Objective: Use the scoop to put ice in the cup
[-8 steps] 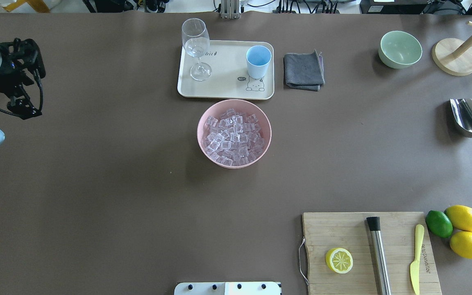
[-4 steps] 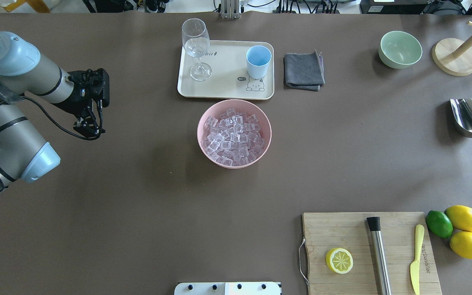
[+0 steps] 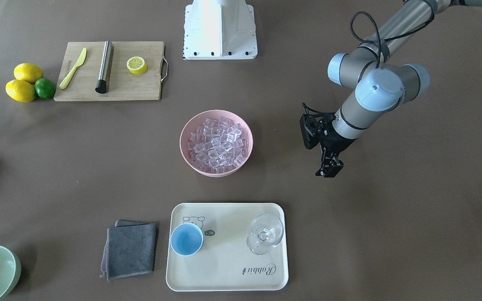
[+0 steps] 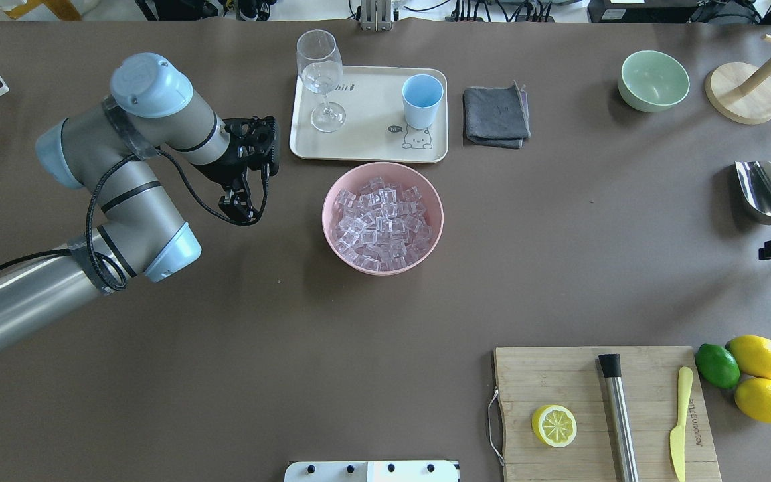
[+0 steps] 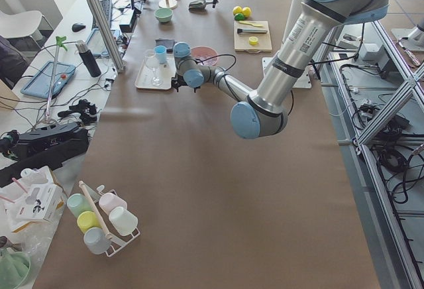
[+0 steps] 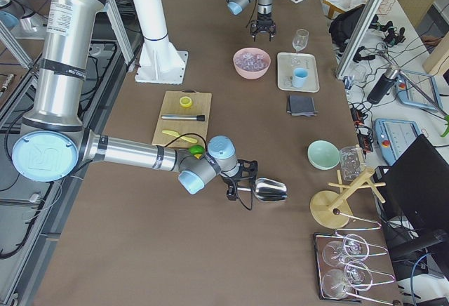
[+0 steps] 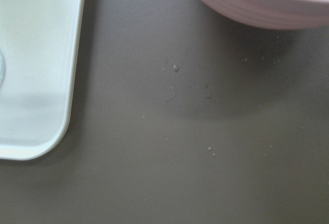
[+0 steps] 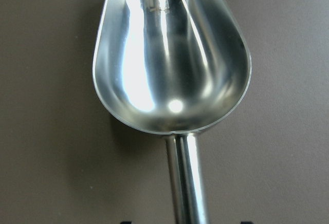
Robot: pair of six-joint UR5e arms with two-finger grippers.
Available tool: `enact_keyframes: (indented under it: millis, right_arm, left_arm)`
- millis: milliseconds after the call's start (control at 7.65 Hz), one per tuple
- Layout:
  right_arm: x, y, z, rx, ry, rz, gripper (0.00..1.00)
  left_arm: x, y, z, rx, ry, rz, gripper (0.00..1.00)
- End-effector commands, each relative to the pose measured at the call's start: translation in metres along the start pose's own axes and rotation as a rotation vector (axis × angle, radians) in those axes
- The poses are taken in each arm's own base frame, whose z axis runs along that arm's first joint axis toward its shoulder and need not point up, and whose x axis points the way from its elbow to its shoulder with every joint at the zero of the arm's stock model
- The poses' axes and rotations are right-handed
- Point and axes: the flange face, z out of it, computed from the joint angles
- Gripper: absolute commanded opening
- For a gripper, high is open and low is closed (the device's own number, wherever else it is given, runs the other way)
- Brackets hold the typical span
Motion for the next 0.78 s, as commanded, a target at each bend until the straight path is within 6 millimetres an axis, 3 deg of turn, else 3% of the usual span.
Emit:
enact_keyframes:
  millis: [0, 131, 261, 523, 654]
  right_arm:
    - [-0.001, 0.003, 0.0, -0.002, -0.009, -0.005, 0.0]
    - [-0.002, 0.004, -0.002, -0.004, -0.013, -0.015, 0.0]
    - [-0.008, 0.003, -0.009, 0.002, -0.021, -0.028, 0.0]
    - [-0.023, 0.001, -0.022, -0.008, -0.055, -0.203, 0.0]
    - [-0.044, -0.008, -0.043, -0.013, -0.061, -0.316, 0.0]
  left_arm:
    - [-0.006, -0.025, 0.004, -0.004, 0.063, -0.02, 0.99]
    - [0.0, -0.042, 0.018, -0.007, 0.082, -0.012, 0.99]
    - [0.0, -0.05, 0.02, -0.005, 0.085, -0.028, 0.99]
    - [0.002, -0.048, 0.022, -0.005, 0.087, -0.029, 0.99]
    - [0.004, -0.042, 0.023, 0.024, 0.074, -0.011, 0.99]
